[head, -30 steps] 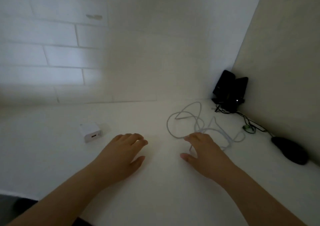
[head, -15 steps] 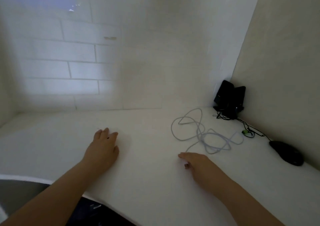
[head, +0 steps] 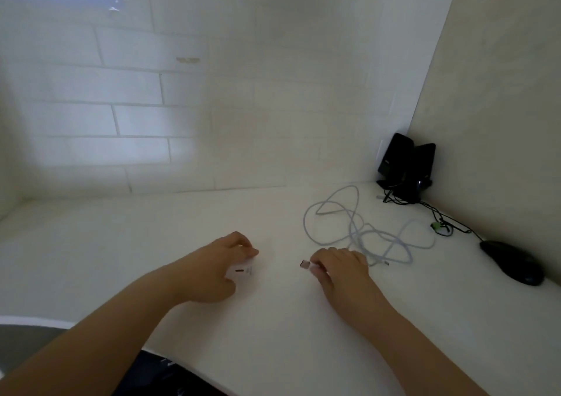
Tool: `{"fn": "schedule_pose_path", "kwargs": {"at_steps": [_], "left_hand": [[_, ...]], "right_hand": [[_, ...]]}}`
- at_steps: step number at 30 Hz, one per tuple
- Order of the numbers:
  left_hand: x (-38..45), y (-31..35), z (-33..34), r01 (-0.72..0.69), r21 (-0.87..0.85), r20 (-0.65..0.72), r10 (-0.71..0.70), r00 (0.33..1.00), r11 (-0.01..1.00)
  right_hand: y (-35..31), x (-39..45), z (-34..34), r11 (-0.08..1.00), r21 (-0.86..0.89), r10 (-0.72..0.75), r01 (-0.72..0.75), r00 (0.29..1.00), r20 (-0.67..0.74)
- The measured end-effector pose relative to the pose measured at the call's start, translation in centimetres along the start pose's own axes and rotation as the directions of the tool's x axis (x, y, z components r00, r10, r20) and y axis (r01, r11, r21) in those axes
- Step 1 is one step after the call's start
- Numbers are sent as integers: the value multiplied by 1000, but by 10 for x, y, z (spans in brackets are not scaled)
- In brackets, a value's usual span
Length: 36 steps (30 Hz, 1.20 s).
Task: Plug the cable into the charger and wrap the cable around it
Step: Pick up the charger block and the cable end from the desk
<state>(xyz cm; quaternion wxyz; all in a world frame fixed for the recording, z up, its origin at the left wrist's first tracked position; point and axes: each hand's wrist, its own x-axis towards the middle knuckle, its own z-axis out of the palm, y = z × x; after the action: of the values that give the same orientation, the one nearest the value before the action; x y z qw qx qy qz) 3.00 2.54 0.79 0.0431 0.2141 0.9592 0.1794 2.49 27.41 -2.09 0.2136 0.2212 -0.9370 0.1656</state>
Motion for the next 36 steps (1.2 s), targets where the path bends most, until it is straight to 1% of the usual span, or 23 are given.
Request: {"fn": "schedule_pose_path", "kwargs": {"at_steps": [1, 2, 4, 6, 10, 12, 14, 17, 19, 20, 23, 28, 31, 33, 36], "left_hand": [[2, 3, -1, -7, 19, 46, 6, 999, 1000], [4, 5, -2, -21, 58, 73, 16, 997, 998], [8, 8, -2, -49, 154, 89, 36, 995, 987], [15, 13, 1, -58, 199, 77, 43, 996, 978], [31, 24, 16, -30, 205, -77, 47, 996, 978], [40, 30, 24, -40, 74, -182, 53, 982, 996], [48, 39, 28, -127, -69, -297, 101, 950, 990], [60, 53, 39, -249, -135, -417, 173, 892, 959], [64, 60, 50, -273, -175, -469, 164, 868, 946], [64, 62, 55, -274, -192, -486, 151, 861, 942], [63, 64, 62, -267, -207, -500, 132, 856, 941], [57, 61, 60, -284, -233, -523, 126, 843, 930], [55, 60, 60, -297, -225, -519, 143, 842, 928], [55, 60, 60, -306, -210, -524, 158, 837, 928], [54, 58, 61, -310, -167, -527, 181, 830, 936]], "right_hand": [[-2, 2, -2, 998, 47, 31, -30, 999, -18], [-4, 3, -4, 997, 55, 56, -55, 998, -19], [-4, 3, -3, 998, -4, 66, -67, 996, -62], [-6, 4, -2, 997, -41, 59, -63, 994, -89], [1, 5, -9, 970, 222, 99, -101, 995, 18], [9, 6, -14, 961, 262, 89, -89, 996, 12], [16, 7, -22, 942, 316, 118, -108, 993, -10], [28, 5, -32, 850, 482, 242, -211, 970, -3], [33, -1, -35, 790, 561, 283, -246, 959, 22], [34, -4, -35, 780, 573, 292, -252, 956, 23], [36, -7, -37, 790, 574, 270, -215, 963, -10], [28, -6, -38, 872, 486, 117, -61, 990, -85], [26, -5, -36, 892, 450, 106, -46, 988, -109], [27, -5, -35, 906, 424, 72, -16, 991, -117], [28, -5, -33, 921, 390, 39, 0, 995, -91]]}}
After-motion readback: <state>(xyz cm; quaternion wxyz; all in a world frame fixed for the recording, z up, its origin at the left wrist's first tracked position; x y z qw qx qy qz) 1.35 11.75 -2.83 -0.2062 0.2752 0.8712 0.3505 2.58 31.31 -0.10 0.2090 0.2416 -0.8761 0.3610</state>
